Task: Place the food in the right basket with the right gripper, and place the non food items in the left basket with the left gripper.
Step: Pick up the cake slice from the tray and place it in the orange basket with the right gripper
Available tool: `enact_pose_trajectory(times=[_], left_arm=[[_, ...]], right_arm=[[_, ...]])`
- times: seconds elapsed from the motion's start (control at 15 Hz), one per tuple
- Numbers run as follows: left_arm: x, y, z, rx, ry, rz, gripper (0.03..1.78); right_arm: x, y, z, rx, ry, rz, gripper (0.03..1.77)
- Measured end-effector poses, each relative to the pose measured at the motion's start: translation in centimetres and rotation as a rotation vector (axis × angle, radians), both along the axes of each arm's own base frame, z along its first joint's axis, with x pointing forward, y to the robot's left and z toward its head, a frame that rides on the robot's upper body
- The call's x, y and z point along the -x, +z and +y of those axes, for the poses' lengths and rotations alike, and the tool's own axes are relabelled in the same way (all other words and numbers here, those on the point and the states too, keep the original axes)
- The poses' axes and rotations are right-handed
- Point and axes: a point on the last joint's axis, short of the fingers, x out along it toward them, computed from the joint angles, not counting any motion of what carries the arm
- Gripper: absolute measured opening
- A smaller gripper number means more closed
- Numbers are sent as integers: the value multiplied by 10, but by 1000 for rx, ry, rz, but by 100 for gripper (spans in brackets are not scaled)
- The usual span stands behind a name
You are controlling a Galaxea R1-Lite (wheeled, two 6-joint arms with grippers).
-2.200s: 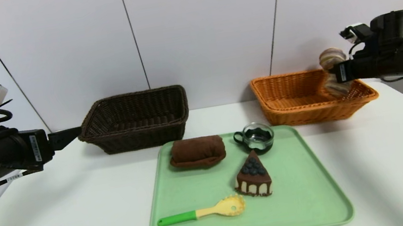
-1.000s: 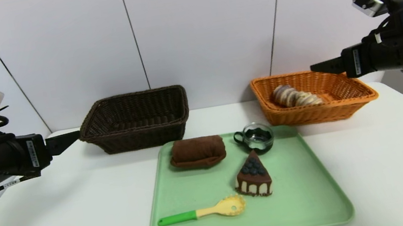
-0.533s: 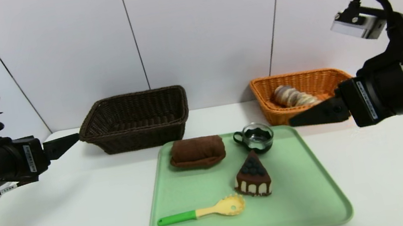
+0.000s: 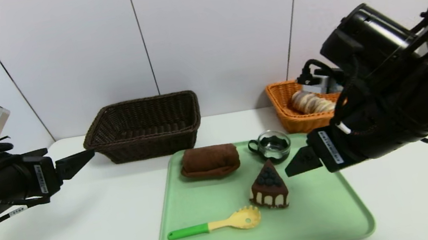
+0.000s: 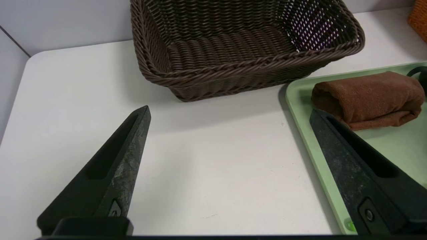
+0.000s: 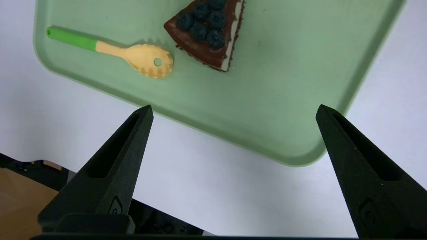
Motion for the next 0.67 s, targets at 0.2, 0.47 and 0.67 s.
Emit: enact_pose_trajectory(times=[0.2,0.47,0.67], left_arm=[[0,-1,0,1,-2,-16,169],[-1,-3,-1,-4,-5,-11,169],[-2,-4,-1,3,-3,-3,169]], right_arm=[[-17,-8,22,-26,-43,37,169],[-36,-27,46,-47,-82,67,169],[-46,-45,54,-14,-86,98,169]])
